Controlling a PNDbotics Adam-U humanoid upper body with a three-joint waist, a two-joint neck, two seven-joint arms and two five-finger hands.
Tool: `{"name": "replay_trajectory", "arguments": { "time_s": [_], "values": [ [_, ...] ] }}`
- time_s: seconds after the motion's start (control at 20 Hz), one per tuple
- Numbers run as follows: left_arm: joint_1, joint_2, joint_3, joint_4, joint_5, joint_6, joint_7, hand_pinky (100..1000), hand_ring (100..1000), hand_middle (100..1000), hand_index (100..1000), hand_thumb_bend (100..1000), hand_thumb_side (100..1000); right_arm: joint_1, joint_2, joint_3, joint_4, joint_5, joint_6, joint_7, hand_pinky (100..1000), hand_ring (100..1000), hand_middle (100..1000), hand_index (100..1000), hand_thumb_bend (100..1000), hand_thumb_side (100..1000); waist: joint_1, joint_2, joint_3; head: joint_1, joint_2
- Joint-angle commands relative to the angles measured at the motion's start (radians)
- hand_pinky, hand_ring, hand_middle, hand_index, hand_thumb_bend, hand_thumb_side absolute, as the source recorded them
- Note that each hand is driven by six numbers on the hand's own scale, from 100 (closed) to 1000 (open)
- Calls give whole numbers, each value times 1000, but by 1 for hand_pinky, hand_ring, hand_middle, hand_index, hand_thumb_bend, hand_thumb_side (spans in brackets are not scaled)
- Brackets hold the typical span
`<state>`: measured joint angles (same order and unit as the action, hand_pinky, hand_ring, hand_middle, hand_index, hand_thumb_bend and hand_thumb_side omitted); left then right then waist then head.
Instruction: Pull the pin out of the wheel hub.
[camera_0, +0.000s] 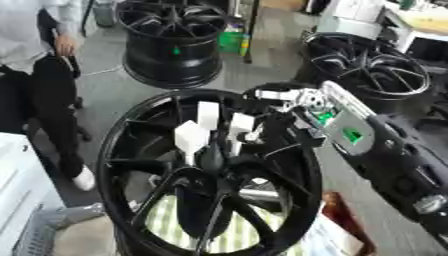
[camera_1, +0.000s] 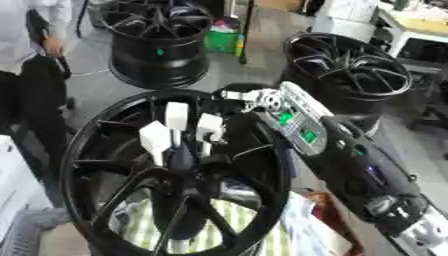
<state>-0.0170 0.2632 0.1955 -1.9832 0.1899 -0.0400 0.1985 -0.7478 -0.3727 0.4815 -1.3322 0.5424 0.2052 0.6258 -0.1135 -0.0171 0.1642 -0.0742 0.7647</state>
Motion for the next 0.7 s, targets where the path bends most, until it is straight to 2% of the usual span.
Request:
{"name": "replay_trajectory", "arguments": {
  "time_s": [0.05, 0.4, 0.45, 0.7],
  "values": [
    [-12, 17, 5, -17, -4, -5, -4, 849, 843, 635, 827, 207, 610, -14, -8, -19, 4, 6, 2, -7, 854, 853, 810, 909, 345, 349, 6, -4, 1, -4, 5],
    [-14, 16, 2, -17, -3, -4, -8, 849, 843, 636, 827, 207, 612, -9, 0, -29, 17, -1, 10, -15, 847, 845, 792, 894, 330, 358, 5, 0, 5, -7, 5],
    [-14, 16, 2, -17, -3, -4, -8, 850, 843, 636, 827, 206, 612, -10, 1, -30, 17, -2, 11, -17, 836, 834, 738, 860, 305, 354, 5, 0, 5, -7, 5],
    [-14, 16, 0, -17, -2, -3, -12, 850, 843, 636, 827, 206, 613, -10, 2, -37, 15, -26, 32, -60, 818, 810, 597, 752, 240, 307, 5, 1, 6, -8, 5]
  ]
}}
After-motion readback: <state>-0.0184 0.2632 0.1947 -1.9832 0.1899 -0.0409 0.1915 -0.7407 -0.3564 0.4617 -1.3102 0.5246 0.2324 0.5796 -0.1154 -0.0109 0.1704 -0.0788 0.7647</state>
